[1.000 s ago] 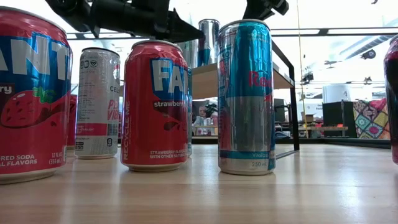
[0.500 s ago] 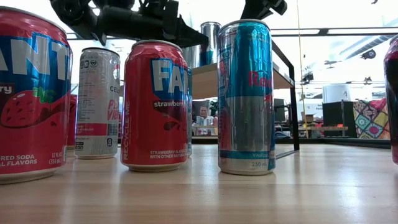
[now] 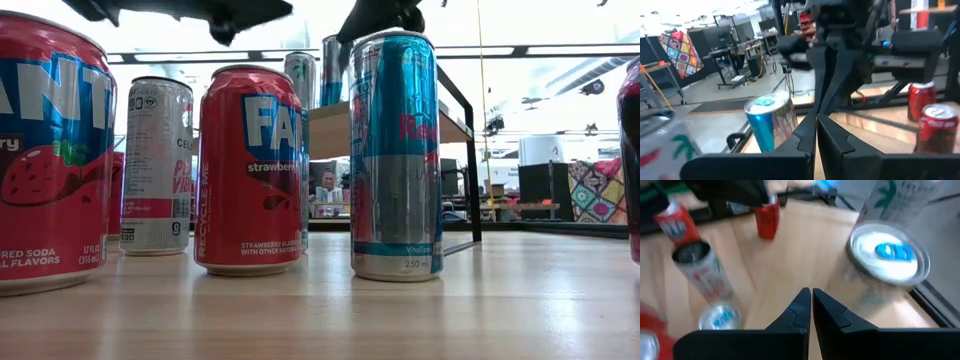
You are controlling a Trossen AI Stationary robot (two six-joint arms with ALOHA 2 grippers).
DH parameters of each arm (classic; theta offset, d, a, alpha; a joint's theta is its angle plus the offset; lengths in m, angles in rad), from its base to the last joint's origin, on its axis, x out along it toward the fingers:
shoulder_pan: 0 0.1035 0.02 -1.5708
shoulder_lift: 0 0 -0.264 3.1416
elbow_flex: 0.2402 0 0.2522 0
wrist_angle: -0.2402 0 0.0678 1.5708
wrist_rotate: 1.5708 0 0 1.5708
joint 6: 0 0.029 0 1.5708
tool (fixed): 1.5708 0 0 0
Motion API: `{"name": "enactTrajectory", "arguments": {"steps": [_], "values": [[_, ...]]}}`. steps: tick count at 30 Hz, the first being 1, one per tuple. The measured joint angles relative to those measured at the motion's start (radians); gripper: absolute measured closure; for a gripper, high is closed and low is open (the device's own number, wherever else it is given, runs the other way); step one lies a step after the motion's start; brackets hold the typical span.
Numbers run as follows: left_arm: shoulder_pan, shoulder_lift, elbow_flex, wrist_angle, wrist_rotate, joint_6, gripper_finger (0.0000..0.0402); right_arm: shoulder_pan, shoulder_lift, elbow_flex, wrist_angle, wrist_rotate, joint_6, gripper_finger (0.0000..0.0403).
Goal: Place canned beverage on shelf
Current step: Put the silver/blue soda can on the shelf
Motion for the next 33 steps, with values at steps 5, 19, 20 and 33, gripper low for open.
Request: {"name": "enactTrajectory", "arguments": {"steps": [5,19,20,33], "values": [[0.002,-0.116,-0.046,-0.002,-0.002,0.01,0.0402,0.0,0.032,-0.002,0.049,0.006,0.064,0.0394],[0.006,-0.264,-0.14,-0.022,-0.003,0.064,0.0402,0.025,0.089,-0.003,0.089,0.157,0.324,0.0394],[0.006,-0.269,-0.139,-0.022,-0.002,0.074,0.0402,0.025,0.099,-0.003,0.086,0.16,0.325,0.0394],[0.005,-0.331,-0.14,-0.077,-0.001,0.174,0.0402,0.024,0.147,-0.001,0.121,0.263,0.395,0.0394]]}}
